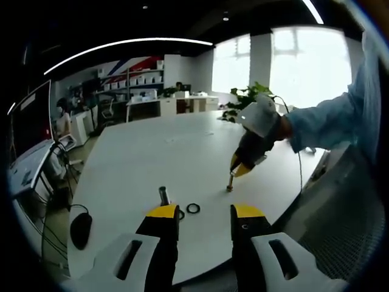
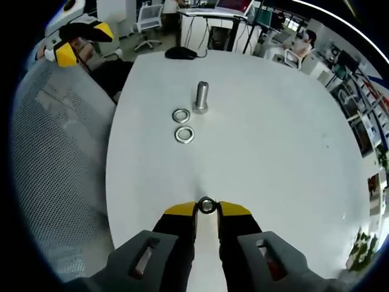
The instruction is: Place the washer onto the threaded stud by aligning its center hole with the stud, sliding it down to the base, and recovering from edge contact or off-axis alignment until the washer reaches the visible bottom stop.
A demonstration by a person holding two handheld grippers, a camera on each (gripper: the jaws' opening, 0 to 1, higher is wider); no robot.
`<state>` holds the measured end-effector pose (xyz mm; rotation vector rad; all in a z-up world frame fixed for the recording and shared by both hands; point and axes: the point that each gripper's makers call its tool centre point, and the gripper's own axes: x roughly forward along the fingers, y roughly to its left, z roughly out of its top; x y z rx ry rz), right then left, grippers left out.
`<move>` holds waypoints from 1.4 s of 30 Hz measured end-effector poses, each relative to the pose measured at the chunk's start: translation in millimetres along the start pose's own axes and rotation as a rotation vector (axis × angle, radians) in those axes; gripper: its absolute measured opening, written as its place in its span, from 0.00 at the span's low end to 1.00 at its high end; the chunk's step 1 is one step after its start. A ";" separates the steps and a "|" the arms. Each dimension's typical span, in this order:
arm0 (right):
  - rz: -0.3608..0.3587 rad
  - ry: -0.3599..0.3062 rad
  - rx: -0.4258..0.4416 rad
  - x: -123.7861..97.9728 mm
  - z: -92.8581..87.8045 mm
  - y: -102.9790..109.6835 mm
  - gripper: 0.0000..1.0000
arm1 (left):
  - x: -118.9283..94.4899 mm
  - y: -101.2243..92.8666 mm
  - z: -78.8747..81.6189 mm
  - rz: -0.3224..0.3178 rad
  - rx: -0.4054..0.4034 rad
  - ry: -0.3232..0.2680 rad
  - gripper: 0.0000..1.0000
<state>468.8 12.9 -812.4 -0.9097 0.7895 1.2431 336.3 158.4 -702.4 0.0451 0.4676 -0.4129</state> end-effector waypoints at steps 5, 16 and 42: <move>0.004 0.012 -0.008 2.9 -1.9 -1.3 0.15 | 0.2 0.6 -0.2 0.002 -0.003 0.002 0.31; 0.027 0.034 -0.017 11.4 -7.1 -0.1 0.15 | 0.8 1.0 -1.3 0.004 -0.007 0.007 0.31; -0.099 -0.157 0.213 -70.1 -8.0 1.4 0.16 | -0.7 -4.8 -1.6 -0.001 0.006 0.001 0.31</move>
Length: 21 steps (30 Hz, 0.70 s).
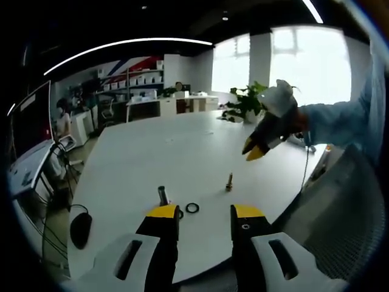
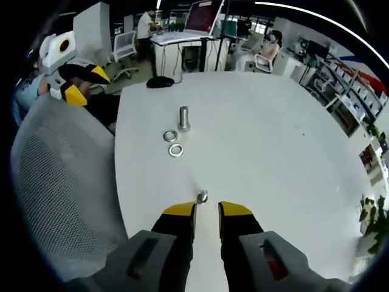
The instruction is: Place the washer onto the threaded stud by aligning its center hole with the stud, sliding it down to the base, and recovering from edge contact or off-axis alignment until the washer reaches the visible bottom stop.
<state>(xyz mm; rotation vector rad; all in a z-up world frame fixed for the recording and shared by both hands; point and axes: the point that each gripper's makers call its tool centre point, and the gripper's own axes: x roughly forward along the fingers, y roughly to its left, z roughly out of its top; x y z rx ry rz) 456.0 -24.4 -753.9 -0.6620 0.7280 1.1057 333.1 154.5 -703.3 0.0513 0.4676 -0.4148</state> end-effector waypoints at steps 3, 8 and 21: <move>-0.015 -0.019 0.023 -14.8 -3.4 5.3 0.17 | -0.3 -2.5 -2.8 -0.004 0.010 0.009 0.31; -0.042 -0.070 0.077 -39.8 -10.0 18.5 0.17 | -2.4 -2.1 -9.4 0.003 0.015 0.036 0.31; -0.067 -0.208 0.239 -92.3 -32.8 50.7 0.17 | -0.9 -1.9 -16.8 0.014 0.012 0.088 0.30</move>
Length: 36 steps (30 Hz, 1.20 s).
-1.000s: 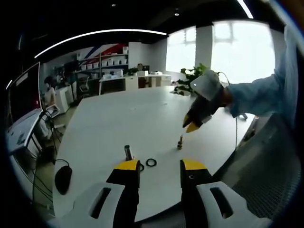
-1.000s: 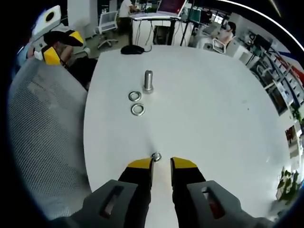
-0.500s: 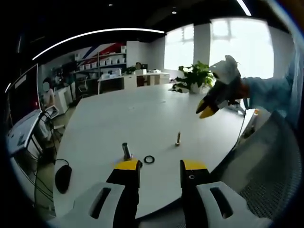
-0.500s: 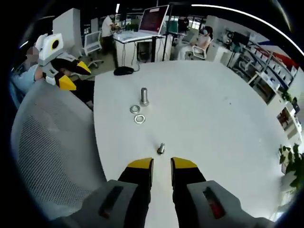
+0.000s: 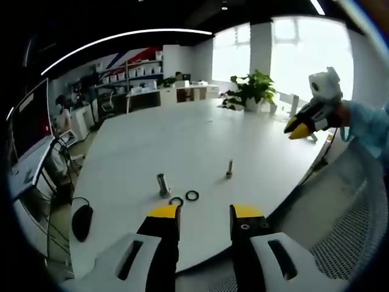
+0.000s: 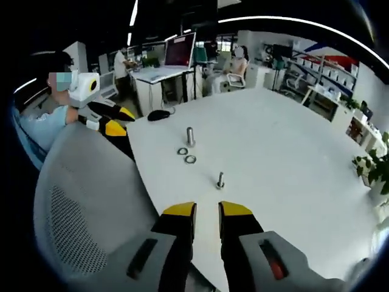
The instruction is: Place the washer onto the threaded stud by aligning its center hole with the stud, sliding it down to the base, and recovering from edge contact or off-axis alignment until the washer reaches the visible bottom stop.
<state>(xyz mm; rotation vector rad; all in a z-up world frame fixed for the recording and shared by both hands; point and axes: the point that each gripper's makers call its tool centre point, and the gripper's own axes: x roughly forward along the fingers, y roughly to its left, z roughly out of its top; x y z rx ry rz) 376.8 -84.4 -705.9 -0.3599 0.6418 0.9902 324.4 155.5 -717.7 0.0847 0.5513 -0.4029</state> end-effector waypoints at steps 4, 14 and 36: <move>-0.015 -0.003 0.051 -10.5 -4.6 -3.6 0.18 | -0.2 0.1 0.4 -0.003 -0.005 -0.006 0.30; -0.017 -0.043 0.196 -8.8 -7.1 -1.8 0.20 | 0.0 -3.1 -3.9 -0.026 -0.012 0.011 0.30; -0.290 -0.065 0.349 -43.4 -17.6 -5.7 0.18 | 2.8 -22.9 -1.8 -0.195 -0.035 0.025 0.30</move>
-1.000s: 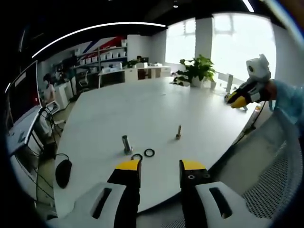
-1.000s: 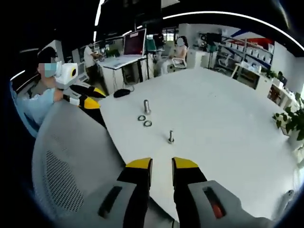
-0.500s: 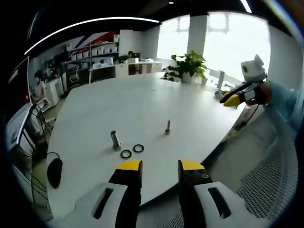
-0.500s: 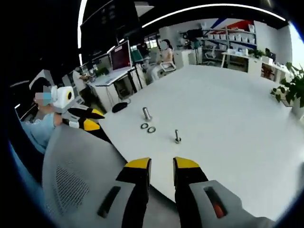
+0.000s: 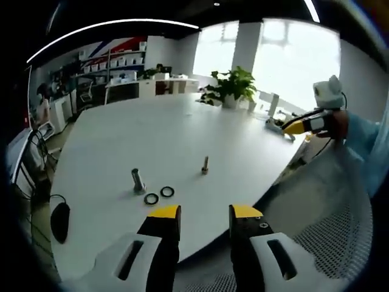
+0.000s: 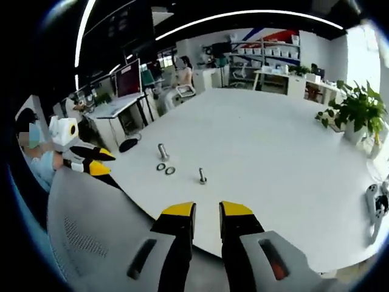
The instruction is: Place the washer onto the threaded stud by aligning its center hole with the stud, sliding it down to the base, and recovering from edge contact or off-axis alignment until the washer reaches the visible bottom stop.
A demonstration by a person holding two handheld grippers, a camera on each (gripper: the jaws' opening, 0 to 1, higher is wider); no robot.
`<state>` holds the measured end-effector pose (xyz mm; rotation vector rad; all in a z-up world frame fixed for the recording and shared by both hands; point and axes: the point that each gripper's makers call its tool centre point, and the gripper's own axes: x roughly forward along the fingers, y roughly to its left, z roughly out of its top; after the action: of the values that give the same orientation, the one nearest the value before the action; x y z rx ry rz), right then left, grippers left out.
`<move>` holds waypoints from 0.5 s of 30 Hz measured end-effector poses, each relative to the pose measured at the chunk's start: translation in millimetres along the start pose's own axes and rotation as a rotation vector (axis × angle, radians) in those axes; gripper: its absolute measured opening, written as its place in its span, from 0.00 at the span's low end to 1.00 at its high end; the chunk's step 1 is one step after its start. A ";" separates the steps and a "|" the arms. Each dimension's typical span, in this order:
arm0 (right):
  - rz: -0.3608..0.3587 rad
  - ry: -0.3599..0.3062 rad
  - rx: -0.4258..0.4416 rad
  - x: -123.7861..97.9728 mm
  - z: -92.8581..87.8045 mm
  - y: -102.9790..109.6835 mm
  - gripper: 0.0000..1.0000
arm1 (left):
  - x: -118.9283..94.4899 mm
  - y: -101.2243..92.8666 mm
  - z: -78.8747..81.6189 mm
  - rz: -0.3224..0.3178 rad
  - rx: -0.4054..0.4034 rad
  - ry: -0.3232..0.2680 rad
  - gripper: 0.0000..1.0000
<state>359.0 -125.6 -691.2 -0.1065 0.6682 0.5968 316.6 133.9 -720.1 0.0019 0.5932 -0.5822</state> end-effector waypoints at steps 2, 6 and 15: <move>-0.006 -0.018 0.063 -4.7 -5.6 1.5 0.18 | -0.5 -4.9 0.4 -0.019 0.003 -0.009 0.30; -0.062 -0.036 0.062 -11.5 -12.7 2.9 0.16 | 0.2 -11.3 -3.5 -0.045 0.012 0.008 0.29; -0.102 -0.028 0.033 -12.1 -33.2 18.2 0.15 | -1.2 -14.6 -1.4 -0.064 0.016 -0.014 0.30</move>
<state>323.1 -125.7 -708.2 -0.1012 0.6416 0.4879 307.5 122.5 -718.3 -0.0059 0.5762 -0.6487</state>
